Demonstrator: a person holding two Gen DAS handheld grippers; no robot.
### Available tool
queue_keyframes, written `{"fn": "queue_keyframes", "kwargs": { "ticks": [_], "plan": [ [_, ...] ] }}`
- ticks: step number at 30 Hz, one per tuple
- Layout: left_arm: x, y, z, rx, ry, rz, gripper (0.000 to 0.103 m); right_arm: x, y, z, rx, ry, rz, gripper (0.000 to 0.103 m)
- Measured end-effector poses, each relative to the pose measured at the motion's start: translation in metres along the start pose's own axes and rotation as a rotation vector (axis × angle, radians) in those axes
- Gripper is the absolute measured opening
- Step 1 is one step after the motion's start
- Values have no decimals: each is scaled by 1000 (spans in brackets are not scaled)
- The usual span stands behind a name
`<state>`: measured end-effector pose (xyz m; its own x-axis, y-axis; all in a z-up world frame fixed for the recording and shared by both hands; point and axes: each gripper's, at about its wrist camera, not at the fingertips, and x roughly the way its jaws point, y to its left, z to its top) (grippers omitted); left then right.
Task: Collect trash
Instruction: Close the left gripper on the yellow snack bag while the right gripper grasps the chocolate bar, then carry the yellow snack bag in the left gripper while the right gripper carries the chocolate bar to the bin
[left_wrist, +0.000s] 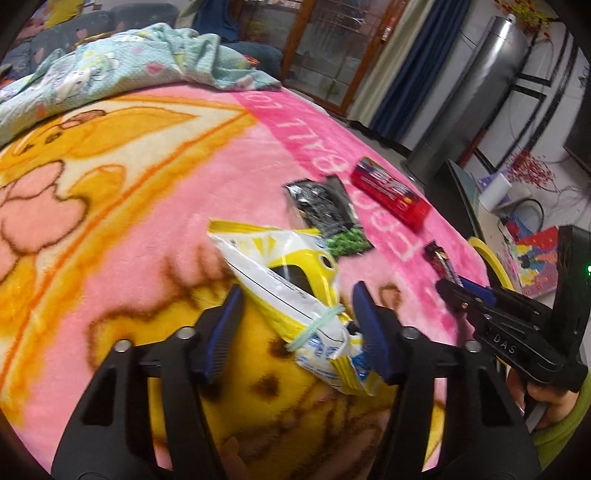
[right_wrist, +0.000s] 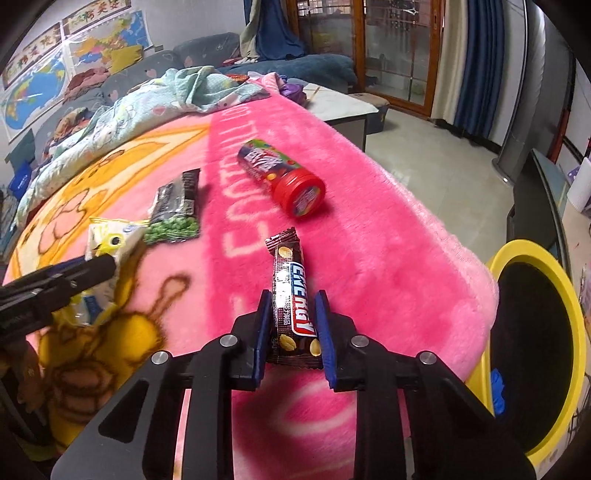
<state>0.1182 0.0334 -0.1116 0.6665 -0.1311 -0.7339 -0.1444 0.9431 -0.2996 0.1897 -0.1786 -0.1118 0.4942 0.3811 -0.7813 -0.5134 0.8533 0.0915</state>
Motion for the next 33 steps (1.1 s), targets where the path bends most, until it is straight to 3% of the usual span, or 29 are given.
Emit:
{"fn": "queue_keyframes", "kwargs": {
  "ticks": [13, 24, 33],
  "plan": [
    [-9, 0, -1, -20, 6, -21, 29, -18, 25, -4, -7, 26, 178, 20],
    [-51, -22, 13, 23, -122, -45, 28, -48, 6, 10, 57, -63, 191, 20],
    [-68, -50, 19, 87, -176, -72, 28, -71, -21, 12, 120, -127, 169, 20]
  ]
}}
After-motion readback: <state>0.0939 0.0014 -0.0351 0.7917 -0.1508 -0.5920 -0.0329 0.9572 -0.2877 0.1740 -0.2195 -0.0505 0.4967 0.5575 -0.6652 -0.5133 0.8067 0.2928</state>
